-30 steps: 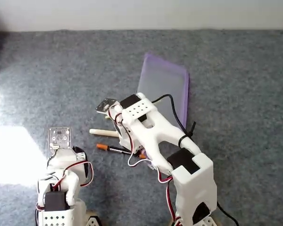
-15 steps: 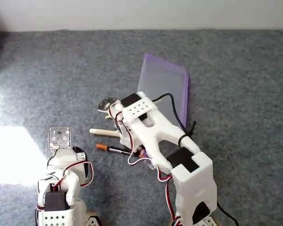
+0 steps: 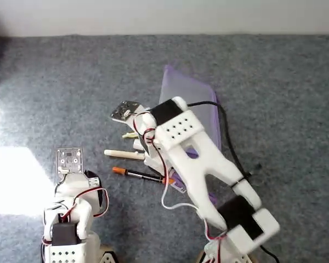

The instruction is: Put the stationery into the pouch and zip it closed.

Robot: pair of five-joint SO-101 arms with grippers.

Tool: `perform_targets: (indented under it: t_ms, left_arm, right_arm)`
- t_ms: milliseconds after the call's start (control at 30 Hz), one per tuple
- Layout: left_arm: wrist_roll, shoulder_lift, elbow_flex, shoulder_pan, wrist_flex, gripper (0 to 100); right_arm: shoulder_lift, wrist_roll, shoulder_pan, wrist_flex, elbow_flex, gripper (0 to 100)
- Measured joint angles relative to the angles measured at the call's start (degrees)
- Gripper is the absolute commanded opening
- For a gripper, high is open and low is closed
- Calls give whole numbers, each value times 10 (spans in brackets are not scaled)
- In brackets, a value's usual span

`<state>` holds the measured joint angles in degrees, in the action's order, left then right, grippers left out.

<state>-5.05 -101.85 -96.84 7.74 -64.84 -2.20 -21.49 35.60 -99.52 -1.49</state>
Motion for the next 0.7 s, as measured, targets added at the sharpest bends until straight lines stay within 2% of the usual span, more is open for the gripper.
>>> perform_targets:
  t_ms: [200, 700]
  left_arm:
    - [0, 0, 0, 0, 0, 15]
    - [0, 0, 0, 0, 0, 15]
  right_arm:
    - [88, 0, 0, -8, 0, 9]
    - [156, -1, -11, -10, 4, 9]
